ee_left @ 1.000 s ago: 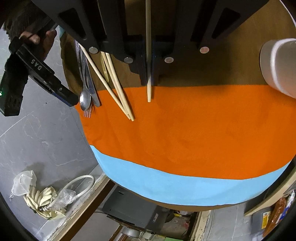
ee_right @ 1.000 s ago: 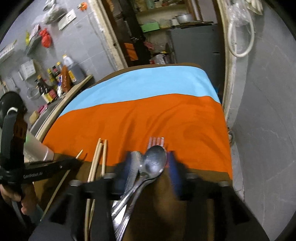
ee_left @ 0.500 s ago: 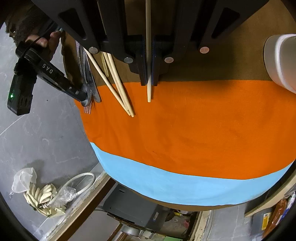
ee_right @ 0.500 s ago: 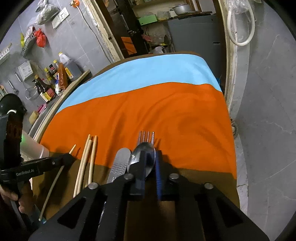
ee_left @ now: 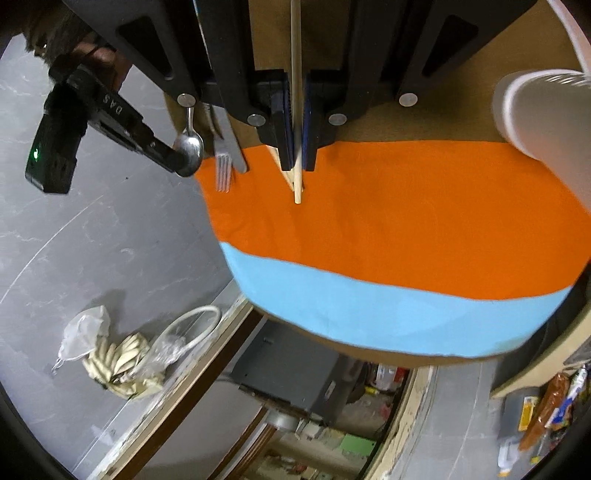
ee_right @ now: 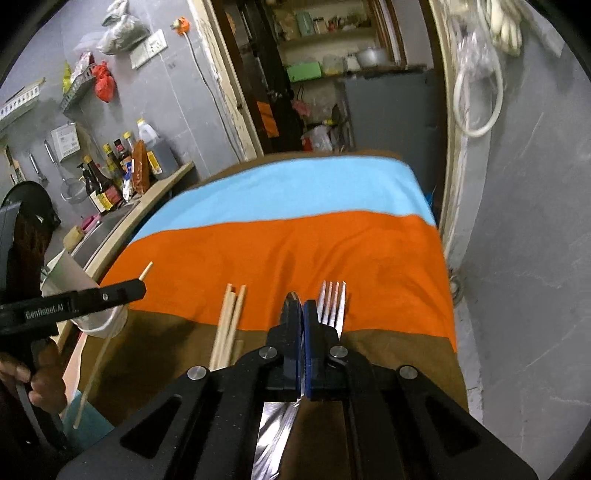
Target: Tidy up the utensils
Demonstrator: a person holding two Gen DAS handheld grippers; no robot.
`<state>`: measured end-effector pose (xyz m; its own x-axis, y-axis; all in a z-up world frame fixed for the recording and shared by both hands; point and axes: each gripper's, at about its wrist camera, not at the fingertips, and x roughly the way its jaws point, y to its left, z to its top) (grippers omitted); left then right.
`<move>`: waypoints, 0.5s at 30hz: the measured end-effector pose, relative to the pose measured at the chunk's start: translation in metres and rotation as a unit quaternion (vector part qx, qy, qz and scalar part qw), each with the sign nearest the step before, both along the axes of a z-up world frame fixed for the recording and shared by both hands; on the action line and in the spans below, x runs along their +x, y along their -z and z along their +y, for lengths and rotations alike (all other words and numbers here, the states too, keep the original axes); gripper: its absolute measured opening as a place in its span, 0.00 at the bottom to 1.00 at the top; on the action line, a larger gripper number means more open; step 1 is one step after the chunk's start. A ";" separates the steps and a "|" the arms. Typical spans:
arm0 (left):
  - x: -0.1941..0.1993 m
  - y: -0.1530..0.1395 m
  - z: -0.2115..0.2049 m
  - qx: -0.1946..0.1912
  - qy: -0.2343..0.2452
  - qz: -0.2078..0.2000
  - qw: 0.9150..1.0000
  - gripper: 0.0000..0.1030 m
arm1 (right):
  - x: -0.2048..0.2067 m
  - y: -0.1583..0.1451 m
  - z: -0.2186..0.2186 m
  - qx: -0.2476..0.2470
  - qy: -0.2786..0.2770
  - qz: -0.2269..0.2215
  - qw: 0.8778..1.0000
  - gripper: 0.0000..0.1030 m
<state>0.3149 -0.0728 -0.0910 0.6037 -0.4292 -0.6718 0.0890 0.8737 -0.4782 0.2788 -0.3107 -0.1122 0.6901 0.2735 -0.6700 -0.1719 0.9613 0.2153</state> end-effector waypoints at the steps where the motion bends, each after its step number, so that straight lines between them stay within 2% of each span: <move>1: -0.004 -0.005 0.004 -0.002 -0.001 -0.004 1.000 0.05 | -0.007 -0.006 0.004 -0.007 0.005 -0.010 1.000 0.01; 7: -0.022 -0.026 0.026 -0.017 -0.004 -0.016 1.000 0.05 | -0.045 -0.045 0.028 -0.043 0.040 -0.059 0.996 0.01; 15: -0.048 -0.059 0.061 -0.018 0.014 -0.047 0.999 0.05 | -0.074 -0.094 0.049 -0.050 0.075 -0.113 0.989 0.01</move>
<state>0.2670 -0.0120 -0.0318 0.6503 -0.4698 -0.5970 0.1584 0.8525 -0.4982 0.2045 -0.2616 -0.0179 0.8537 0.0973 -0.5116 -0.0589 0.9941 0.0908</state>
